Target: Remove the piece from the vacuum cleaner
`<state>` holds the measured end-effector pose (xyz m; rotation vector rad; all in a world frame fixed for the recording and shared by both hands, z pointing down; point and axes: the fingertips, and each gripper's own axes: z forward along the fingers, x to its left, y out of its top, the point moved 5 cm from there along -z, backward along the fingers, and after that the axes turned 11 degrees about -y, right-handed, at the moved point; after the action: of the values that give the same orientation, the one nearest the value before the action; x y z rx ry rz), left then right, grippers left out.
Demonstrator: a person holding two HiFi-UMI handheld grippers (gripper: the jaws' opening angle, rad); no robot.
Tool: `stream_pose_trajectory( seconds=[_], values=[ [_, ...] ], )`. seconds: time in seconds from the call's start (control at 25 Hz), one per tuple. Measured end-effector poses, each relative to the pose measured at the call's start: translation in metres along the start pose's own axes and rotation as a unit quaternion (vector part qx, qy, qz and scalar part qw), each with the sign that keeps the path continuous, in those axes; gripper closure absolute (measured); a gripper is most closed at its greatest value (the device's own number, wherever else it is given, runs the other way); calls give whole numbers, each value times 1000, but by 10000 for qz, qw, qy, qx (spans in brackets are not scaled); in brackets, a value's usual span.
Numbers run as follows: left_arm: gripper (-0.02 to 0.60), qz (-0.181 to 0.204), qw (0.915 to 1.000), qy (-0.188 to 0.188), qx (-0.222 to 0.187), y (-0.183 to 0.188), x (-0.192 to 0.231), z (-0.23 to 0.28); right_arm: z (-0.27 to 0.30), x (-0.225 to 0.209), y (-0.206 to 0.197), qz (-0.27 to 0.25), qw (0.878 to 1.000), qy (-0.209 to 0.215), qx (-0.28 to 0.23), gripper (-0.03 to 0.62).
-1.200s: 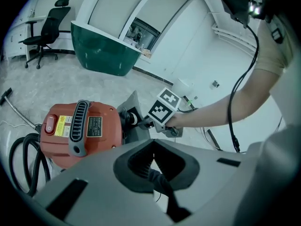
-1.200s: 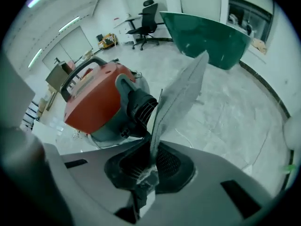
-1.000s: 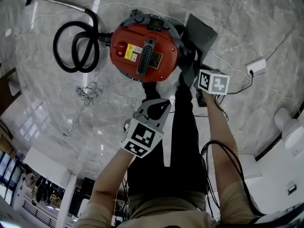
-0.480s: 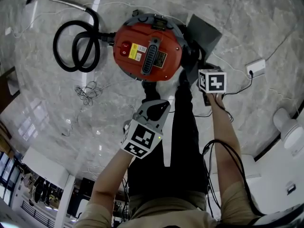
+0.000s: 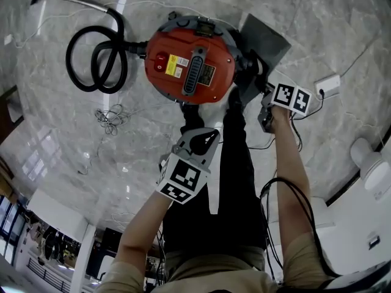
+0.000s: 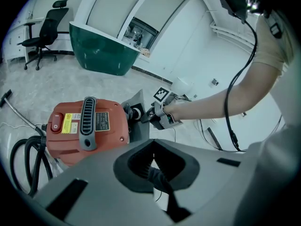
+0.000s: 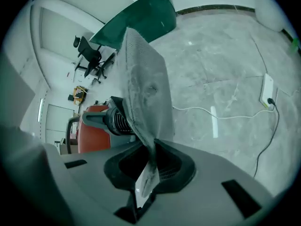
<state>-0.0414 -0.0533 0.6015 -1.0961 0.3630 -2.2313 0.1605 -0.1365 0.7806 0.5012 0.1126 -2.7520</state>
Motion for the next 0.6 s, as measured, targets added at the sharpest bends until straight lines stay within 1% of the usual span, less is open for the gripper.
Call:
stream_pose_trajectory(
  seconds=[0.08,0.12,0.16,0.2,0.24,0.28,0.32,0.36,0.44,0.48,0.52,0.56,0.6],
  values=[
    [578,27,10000,-13,4,1,-1,-1,0,-1,1,121,9999,110,28,565],
    [578,38,10000,-7,14,0,-1,-2,1,-1,1,35,10000,80,16,565],
    [578,47,10000,3,21,0,0,-3,0,-1,2,-239,9997,-52,-32,565],
    [578,54,10000,15,24,1,-1,-4,-2,0,3,-788,9963,-325,-118,565],
    [578,57,10000,26,27,2,-1,-4,-3,0,3,-1568,9848,-708,-228,566],
    [578,57,10000,34,30,3,-1,-5,-4,1,3,-2344,9656,-1075,-336,570],
    [578,53,10000,38,33,3,-1,-6,-3,2,3,-2809,9502,-1284,-416,576],
    [578,46,10000,40,37,1,1,-7,-3,3,3,-2815,9498,-1286,-457,576],
    [578,40,10000,36,41,-3,2,-8,-1,2,4,-2025,9733,-986,-442,574],
    [577,43,10000,32,49,-4,2,-7,-1,1,5,-1744,9796,-895,-438,572],
    [578,42,10000,22,65,-5,2,-7,0,1,5,-1753,9792,-910,-468,572],
    [577,38,10000,5,81,-6,0,-7,1,1,5,-2063,9716,-1032,-537,572],
    [578,35,10000,-18,91,-6,-1,-7,1,1,4,-2623,9548,-1245,-633,572]
  ],
)
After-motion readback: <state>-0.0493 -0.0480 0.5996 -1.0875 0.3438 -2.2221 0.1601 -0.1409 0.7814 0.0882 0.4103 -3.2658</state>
